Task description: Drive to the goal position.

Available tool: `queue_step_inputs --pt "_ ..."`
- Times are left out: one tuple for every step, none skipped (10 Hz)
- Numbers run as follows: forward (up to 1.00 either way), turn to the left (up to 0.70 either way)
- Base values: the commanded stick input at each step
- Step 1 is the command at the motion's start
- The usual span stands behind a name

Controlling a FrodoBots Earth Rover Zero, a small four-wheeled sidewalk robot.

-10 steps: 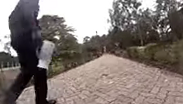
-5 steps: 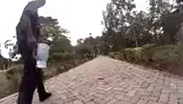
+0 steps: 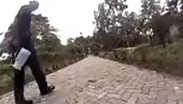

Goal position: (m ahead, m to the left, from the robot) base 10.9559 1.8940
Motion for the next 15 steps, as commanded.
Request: queue_step_inputs --pt "0.70 -0.35" --pt "0.70 -0.31" --pt "0.70 -0.13" --pt "0.70 0.00" --pt "0.70 0.00" --pt "0.70 0.00" --pt "0.70 0.00" --pt "0.70 0.00" --pt "0.70 0.00" --pt "0.70 0.00" --pt "0.70 0.00" --pt "0.70 0.00" --pt "0.70 0.00" --pt "0.70 0.00" --pt "0.70 0.00"
